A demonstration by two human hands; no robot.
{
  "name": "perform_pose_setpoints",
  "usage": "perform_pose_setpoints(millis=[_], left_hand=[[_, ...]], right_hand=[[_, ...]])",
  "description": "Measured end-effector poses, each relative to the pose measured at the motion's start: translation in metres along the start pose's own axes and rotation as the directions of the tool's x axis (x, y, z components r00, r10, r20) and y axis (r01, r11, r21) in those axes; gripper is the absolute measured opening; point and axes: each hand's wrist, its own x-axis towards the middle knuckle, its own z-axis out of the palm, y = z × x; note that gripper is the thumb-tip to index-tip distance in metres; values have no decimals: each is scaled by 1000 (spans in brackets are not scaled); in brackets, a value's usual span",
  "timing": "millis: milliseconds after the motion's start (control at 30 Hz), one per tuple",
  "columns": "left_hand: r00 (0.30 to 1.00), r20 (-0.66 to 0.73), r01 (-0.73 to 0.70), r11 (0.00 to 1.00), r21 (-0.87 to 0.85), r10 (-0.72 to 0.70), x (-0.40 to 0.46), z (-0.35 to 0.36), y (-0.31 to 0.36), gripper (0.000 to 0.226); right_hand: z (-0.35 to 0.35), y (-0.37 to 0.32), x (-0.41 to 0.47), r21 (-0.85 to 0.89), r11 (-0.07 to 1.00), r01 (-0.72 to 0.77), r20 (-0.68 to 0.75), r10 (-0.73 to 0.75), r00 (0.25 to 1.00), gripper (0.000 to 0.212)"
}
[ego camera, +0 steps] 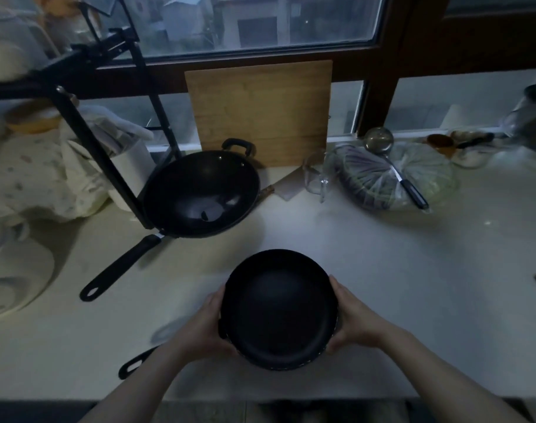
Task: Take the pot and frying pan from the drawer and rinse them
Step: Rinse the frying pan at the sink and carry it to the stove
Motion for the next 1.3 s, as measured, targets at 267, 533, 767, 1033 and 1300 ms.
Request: perform_pose_setpoints(millis=[267, 533, 767, 1033, 1300], left_hand=[[969, 165, -203, 972, 116, 182, 74, 17, 89, 139], [791, 438, -527, 839, 134, 427, 133, 118, 248, 137], [611, 599, -695, 713, 91, 518, 141, 242, 394, 138], [501, 712, -745, 663, 67, 491, 160, 379, 515, 141], [459, 808, -795, 577, 187, 370, 192, 461, 568, 141]], right_hand=[[-64, 17, -80, 116, 993, -21, -270, 52, 962, 132], [-107, 90, -244, 209, 926, -314, -508, 377, 775, 154], [-139, 134, -399, 351, 872, -340, -647, 489, 585, 141], [-187, 219, -513, 451, 781, -432, -628, 621, 468, 142], [-185, 296, -533, 619, 624, -477, -533, 780, 328, 162]])
